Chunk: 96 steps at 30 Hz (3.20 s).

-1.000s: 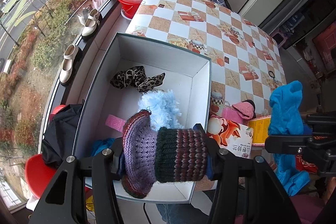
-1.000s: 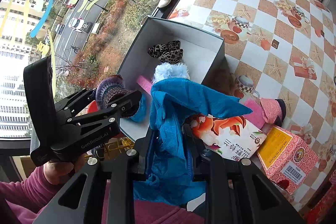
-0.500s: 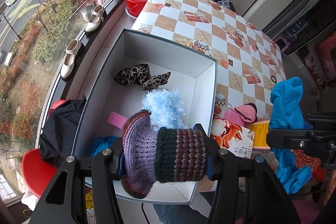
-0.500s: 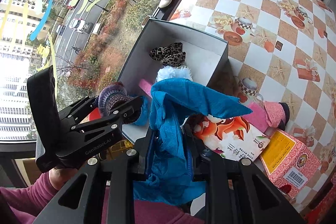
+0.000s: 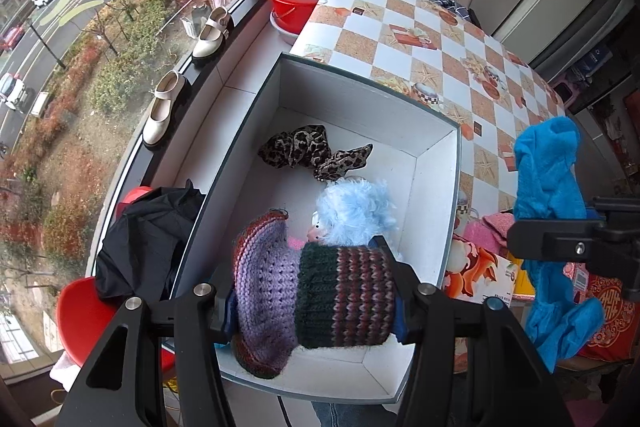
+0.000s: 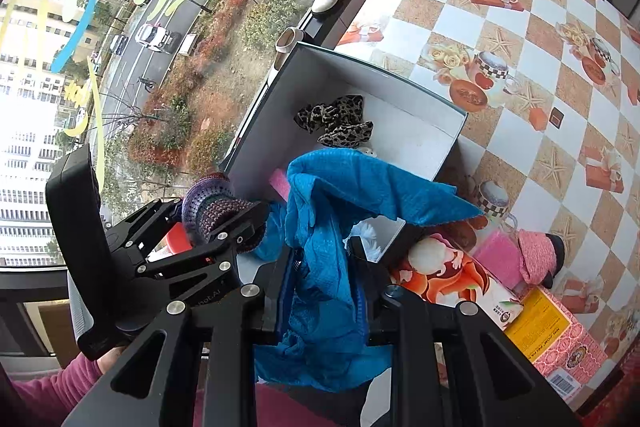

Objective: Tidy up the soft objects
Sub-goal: 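Lower the purple hat into the box while the right tool brings the cloth over, then hold the purple hat in the box while the right tool holds the cloth above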

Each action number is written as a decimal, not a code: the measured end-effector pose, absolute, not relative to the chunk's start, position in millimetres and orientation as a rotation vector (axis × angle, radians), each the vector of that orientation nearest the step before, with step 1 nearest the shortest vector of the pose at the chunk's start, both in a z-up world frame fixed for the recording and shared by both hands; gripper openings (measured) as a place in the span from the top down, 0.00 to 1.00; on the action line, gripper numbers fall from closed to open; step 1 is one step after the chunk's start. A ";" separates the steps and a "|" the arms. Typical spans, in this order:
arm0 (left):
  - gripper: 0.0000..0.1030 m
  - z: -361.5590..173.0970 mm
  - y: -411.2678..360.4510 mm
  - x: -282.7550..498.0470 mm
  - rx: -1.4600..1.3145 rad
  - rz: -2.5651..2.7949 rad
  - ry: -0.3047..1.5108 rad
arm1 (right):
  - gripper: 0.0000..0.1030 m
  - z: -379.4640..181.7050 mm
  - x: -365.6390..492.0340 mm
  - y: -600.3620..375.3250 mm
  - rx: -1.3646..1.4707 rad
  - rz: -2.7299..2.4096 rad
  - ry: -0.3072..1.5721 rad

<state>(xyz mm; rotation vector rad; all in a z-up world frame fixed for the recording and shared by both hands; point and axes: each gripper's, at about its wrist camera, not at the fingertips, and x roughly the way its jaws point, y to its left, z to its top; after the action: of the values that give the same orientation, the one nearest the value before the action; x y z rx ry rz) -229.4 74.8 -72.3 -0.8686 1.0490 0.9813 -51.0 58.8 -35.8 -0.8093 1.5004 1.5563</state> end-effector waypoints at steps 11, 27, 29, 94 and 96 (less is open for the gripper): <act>0.42 -84.4 71.9 -238.9 -0.900 0.999 1.074 | 0.74 -42.5 -64.8 76.3 -0.847 1.569 1.501; 0.42 -90.5 71.7 -241.2 -0.911 1.005 1.080 | 0.74 -46.8 -68.7 87.7 -0.852 1.562 1.495; 0.42 -91.0 71.9 -241.2 -0.910 1.004 1.080 | 0.74 -47.8 -68.5 89.0 -0.853 1.560 1.494; 0.42 -95.3 75.8 -246.6 -0.911 1.006 1.101 | 0.74 -64.7 -72.8 103.5 -0.887 1.537 1.504; 0.42 -95.5 75.5 -247.2 -0.911 1.006 1.101 | 0.74 -65.0 -72.9 103.6 -0.888 1.538 1.504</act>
<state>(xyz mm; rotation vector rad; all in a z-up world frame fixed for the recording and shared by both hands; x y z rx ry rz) -247.2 75.5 -95.5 -0.9106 1.1007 1.0059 -72.9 103.6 -65.0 -0.8881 1.5044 1.5380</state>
